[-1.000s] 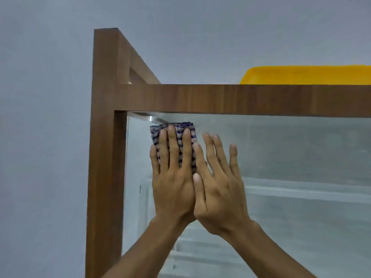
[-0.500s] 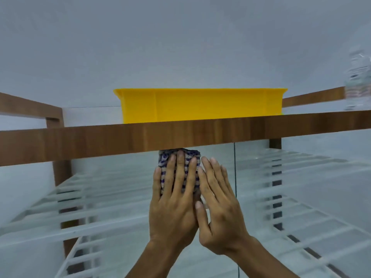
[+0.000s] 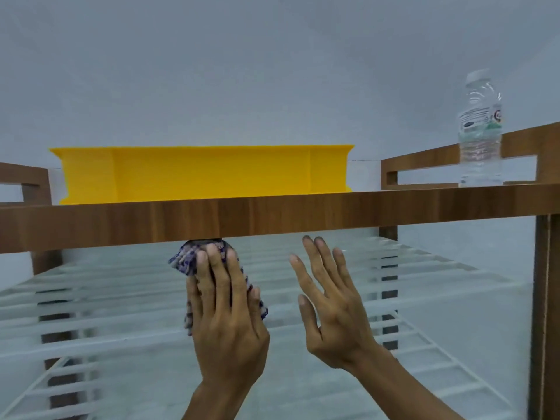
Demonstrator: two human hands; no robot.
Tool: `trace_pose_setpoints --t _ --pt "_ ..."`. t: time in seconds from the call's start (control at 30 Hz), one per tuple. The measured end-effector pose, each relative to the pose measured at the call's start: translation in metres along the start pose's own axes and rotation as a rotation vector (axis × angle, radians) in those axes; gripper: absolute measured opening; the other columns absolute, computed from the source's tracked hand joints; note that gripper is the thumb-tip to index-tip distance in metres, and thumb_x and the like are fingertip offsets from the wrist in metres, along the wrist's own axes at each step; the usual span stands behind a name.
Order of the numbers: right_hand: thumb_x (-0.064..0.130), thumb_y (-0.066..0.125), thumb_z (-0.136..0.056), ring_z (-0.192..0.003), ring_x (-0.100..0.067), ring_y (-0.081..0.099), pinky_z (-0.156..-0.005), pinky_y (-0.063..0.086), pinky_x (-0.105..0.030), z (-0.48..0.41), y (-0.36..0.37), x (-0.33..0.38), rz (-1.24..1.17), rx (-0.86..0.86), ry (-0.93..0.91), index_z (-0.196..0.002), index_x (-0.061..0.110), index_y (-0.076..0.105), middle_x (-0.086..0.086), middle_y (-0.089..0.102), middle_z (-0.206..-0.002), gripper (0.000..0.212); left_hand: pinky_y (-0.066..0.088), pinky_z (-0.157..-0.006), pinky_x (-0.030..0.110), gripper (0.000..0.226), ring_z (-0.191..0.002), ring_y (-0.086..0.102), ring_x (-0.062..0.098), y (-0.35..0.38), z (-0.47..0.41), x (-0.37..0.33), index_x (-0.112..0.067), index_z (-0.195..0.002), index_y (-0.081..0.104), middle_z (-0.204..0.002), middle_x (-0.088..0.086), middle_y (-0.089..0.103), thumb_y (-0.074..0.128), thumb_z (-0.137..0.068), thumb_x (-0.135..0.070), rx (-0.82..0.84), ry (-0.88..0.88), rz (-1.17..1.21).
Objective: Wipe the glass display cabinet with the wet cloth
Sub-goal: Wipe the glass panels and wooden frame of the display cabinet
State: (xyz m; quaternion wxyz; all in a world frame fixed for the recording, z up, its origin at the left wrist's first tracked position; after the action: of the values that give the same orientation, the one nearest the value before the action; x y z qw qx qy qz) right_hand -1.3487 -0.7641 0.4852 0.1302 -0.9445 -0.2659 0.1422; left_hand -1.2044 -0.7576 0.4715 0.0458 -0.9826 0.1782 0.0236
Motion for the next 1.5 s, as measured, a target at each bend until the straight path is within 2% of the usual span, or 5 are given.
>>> trace_pose_setpoints --t 0.13,0.7,0.87,1.4,1.5 --pt "0.021 0.043 -0.099 -0.157 -0.031 0.018 -0.128 0.011 -0.050 0.003 0.002 -0.006 0.021 -0.007 -0.009 -0.156 0.008 0.034 -0.014 0.021 -0.168 0.060 0.013 -0.130 0.045 0.059 -0.159 0.014 0.029 0.009 0.004 -0.023 -0.002 -0.158 0.028 -0.171 0.014 0.016 0.041 -0.104 -0.021 0.107 0.305 -0.058" --pt "0.022 0.036 -0.100 -0.157 -0.031 0.018 -0.127 0.007 -0.057 -0.006 0.010 0.006 0.030 -0.107 0.058 -0.156 0.005 0.029 -0.012 0.027 -0.166 0.060 0.016 -0.129 0.050 0.057 -0.159 0.017 0.031 0.018 -0.003 -0.031 -0.008 -0.158 0.032 -0.169 0.015 0.024 0.033 -0.107 -0.034 0.100 0.269 -0.087" --pt "0.023 0.033 -0.103 -0.157 -0.030 0.017 -0.127 0.008 -0.057 -0.006 0.010 0.004 0.029 -0.100 0.074 -0.156 0.005 0.031 -0.011 0.026 -0.167 0.056 0.009 -0.129 0.052 0.061 -0.160 0.012 0.033 0.008 -0.005 -0.013 -0.008 -0.160 0.029 -0.170 0.016 0.020 0.038 -0.104 -0.031 0.032 0.041 -0.106" --pt "0.023 0.035 -0.105 -0.157 -0.027 0.019 -0.128 0.011 -0.051 0.002 0.004 -0.007 -0.007 -0.108 -0.030 -0.154 0.004 0.037 -0.012 0.030 -0.165 0.052 0.013 -0.129 0.052 0.058 -0.159 0.013 0.032 0.022 -0.004 -0.038 -0.010 -0.160 0.027 -0.171 0.014 0.017 0.032 -0.108 -0.034 0.050 0.154 -0.175" --pt "0.023 0.032 -0.106 -0.157 -0.027 0.018 -0.128 0.010 -0.051 0.000 0.005 -0.006 -0.026 -0.095 -0.021 -0.154 0.004 0.038 -0.012 0.029 -0.165 0.052 0.013 -0.128 0.054 0.060 -0.160 0.011 0.033 0.019 -0.004 -0.032 -0.009 -0.161 0.025 -0.171 0.017 0.017 0.034 -0.107 -0.032 0.012 0.007 -0.171"
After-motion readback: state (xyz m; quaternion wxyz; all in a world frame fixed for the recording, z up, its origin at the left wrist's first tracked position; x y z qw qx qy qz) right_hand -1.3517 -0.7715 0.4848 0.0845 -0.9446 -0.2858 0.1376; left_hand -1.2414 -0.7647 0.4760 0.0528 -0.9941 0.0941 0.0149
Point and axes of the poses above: each hand's wrist, its own z-axis away from the middle knuckle, its own y-axis out of the palm, x = y × z, the point moved 9 cm from there along -z, towards the middle knuckle
